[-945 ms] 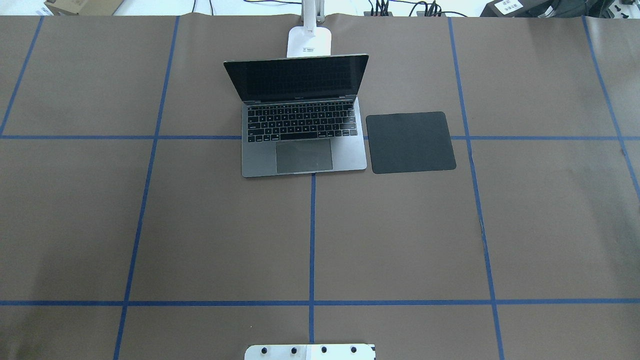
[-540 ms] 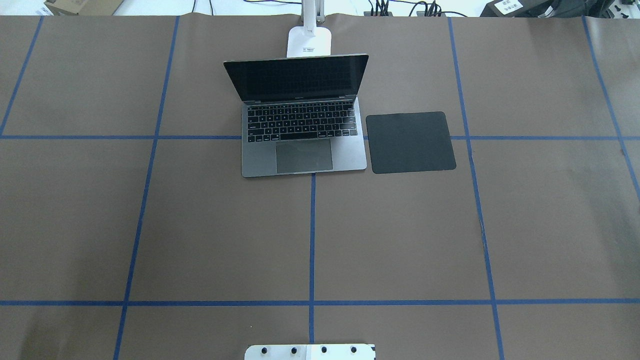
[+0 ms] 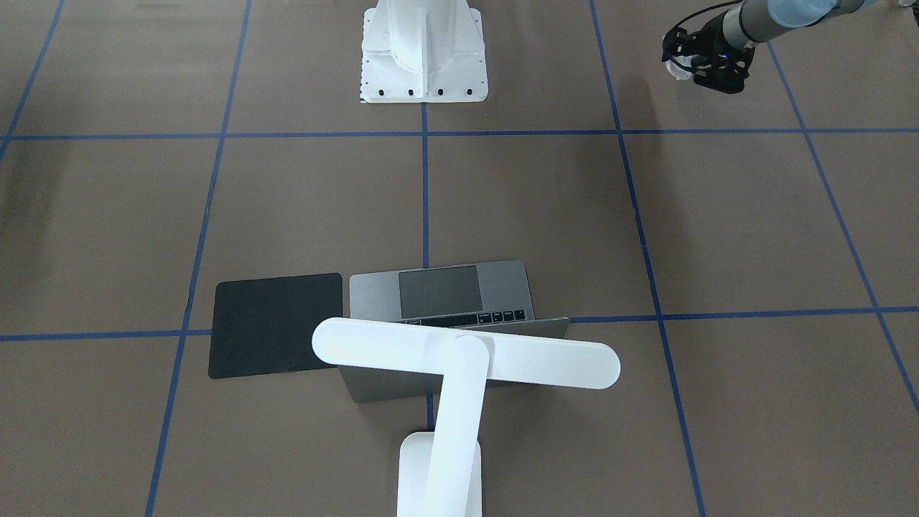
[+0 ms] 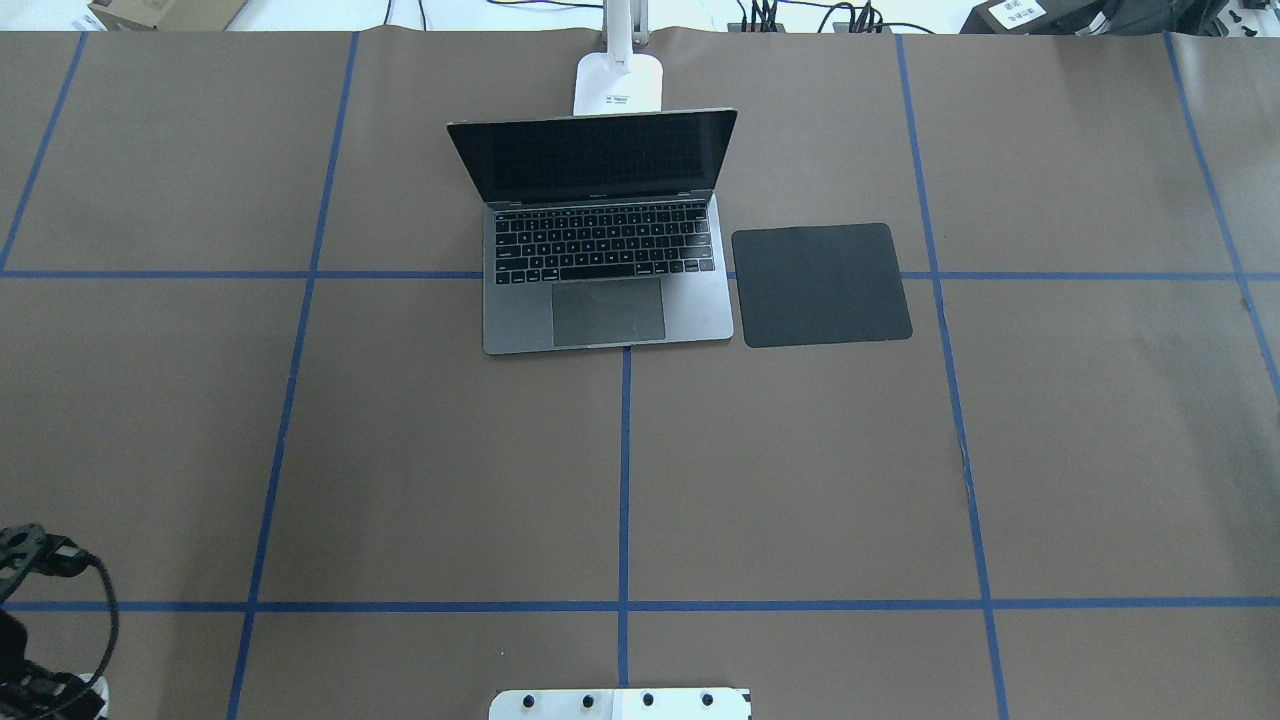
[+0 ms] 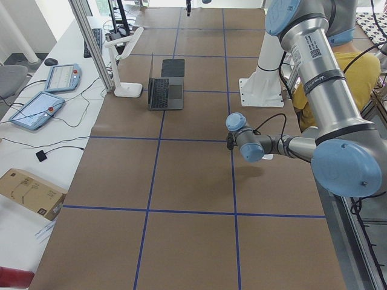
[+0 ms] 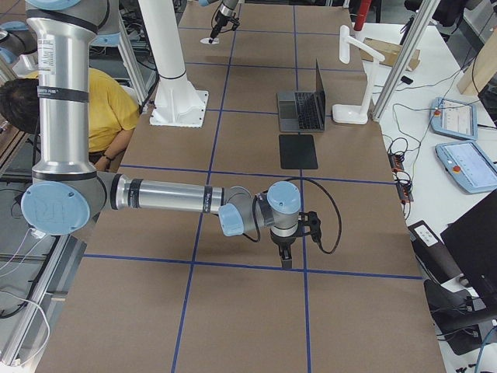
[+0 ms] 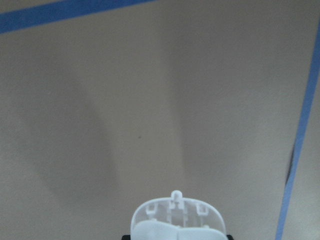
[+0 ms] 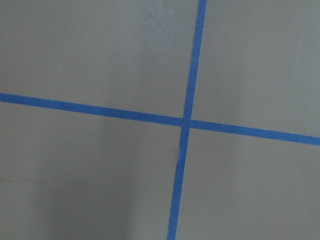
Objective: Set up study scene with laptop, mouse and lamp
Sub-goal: 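Carry the white mouse with the left gripper toward the laptop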
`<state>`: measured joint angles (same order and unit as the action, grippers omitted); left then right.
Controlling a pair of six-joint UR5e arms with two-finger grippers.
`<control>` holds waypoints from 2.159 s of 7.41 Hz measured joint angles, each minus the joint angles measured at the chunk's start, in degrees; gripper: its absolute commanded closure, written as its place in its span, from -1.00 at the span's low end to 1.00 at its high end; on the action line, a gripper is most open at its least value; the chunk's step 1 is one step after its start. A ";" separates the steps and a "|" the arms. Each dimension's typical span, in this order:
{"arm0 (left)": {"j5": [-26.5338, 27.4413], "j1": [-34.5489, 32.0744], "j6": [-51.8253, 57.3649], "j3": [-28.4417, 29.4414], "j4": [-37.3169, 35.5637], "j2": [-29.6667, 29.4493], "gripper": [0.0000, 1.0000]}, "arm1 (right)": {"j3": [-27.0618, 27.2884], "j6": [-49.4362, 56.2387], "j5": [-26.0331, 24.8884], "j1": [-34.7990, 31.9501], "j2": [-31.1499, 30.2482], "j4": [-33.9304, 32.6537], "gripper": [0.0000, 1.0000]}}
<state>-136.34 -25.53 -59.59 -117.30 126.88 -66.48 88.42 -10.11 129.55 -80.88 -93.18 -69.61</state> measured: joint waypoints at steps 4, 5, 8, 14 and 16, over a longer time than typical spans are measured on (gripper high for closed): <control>0.13 -5.79 -0.03 -0.24 -27.51 -26.02 0.09 | -0.45 -0.43 -0.17 -0.06 0.01 -0.07 -1.00; 0.21 -7.00 -0.01 0.27 -34.82 -33.23 0.09 | -0.49 -0.56 -0.17 -0.06 -0.03 -0.09 -1.00; 0.69 -8.93 -0.59 8.38 -49.31 -54.97 0.09 | -0.53 -0.79 -0.17 -0.06 -0.22 -0.32 -1.00; 5.65 -10.92 -6.44 51.15 -33.17 -87.28 0.09 | -1.62 -0.99 0.00 -0.14 -0.35 -0.55 -1.00; 8.48 -10.99 -9.02 59.95 -28.91 -93.96 0.09 | -1.79 -1.04 0.08 -0.15 -0.47 -0.60 -1.00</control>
<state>-127.86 -36.52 -68.61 -57.35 97.97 -160.44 86.63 -11.15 129.62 -81.03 -93.64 -70.21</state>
